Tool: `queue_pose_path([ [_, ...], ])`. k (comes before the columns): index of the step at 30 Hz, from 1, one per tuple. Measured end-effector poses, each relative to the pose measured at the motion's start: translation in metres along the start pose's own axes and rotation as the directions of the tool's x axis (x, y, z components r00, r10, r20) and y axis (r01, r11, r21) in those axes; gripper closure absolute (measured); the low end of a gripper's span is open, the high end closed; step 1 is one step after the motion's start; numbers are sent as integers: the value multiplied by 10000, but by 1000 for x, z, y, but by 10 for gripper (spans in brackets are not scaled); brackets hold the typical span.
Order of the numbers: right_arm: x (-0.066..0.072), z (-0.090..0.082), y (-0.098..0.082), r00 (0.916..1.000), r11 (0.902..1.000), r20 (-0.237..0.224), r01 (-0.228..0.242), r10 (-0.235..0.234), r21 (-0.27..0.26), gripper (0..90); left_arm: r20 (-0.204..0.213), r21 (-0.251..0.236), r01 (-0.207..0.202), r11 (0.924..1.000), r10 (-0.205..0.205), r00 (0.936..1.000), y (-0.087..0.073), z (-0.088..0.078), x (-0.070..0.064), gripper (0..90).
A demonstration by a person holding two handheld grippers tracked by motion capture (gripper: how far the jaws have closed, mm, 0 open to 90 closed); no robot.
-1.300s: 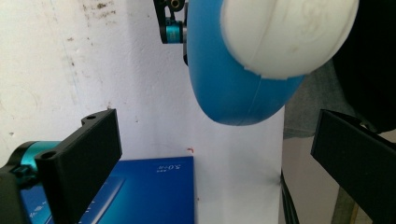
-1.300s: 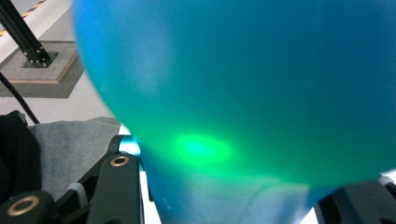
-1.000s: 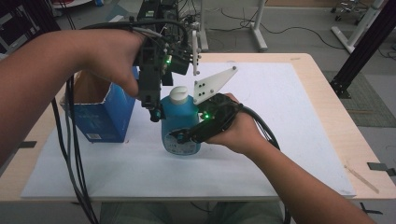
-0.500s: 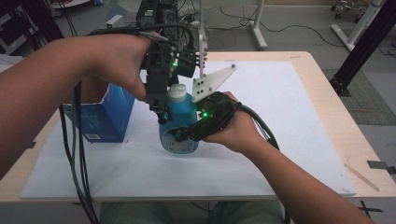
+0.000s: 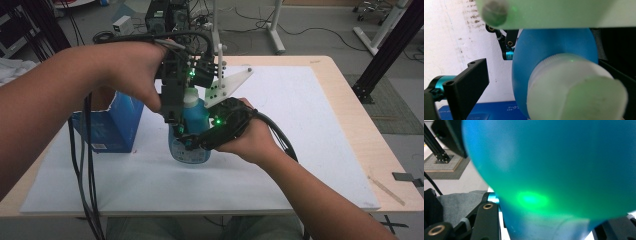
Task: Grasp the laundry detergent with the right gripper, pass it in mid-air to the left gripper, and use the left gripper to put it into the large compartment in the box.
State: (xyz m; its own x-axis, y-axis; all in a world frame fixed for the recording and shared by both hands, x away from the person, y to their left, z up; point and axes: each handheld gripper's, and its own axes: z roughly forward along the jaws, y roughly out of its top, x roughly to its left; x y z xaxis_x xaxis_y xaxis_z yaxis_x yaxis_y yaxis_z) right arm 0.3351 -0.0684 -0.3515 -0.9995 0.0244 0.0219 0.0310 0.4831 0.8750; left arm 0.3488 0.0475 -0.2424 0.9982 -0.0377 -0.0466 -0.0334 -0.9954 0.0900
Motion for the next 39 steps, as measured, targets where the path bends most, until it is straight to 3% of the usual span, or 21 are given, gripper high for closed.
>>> queue_pose_path([
  [17, 1, -2, 1, 10000, 10000, 26, -19, 19, -77, 467, -97, -128, 64, 9999, -65, 9999, 1, 2, -1, 33],
  [19, 1, -2, 1, 10000, 10000, 38, -12, 12, -80, 467, 108, -102, 80, 9999, -79, 9999, 2, 1, 0, 114],
  [29, 1, -1, 1, 10000, 10000, 55, -46, 47, -58, 467, -13, -88, 70, 9999, -70, 10000, 2, 1, -1, 114],
  [36, 1, 0, 1, 10000, 10000, 35, -16, 16, -48, 467, 17, -153, -31, 9999, 32, 10000, 2, -1, -2, 205],
  [39, 1, 0, 1, 10000, 10000, -14, -50, 50, -50, 468, 8, -92, -30, 10000, 30, 10000, 2, -1, -2, 205],
])
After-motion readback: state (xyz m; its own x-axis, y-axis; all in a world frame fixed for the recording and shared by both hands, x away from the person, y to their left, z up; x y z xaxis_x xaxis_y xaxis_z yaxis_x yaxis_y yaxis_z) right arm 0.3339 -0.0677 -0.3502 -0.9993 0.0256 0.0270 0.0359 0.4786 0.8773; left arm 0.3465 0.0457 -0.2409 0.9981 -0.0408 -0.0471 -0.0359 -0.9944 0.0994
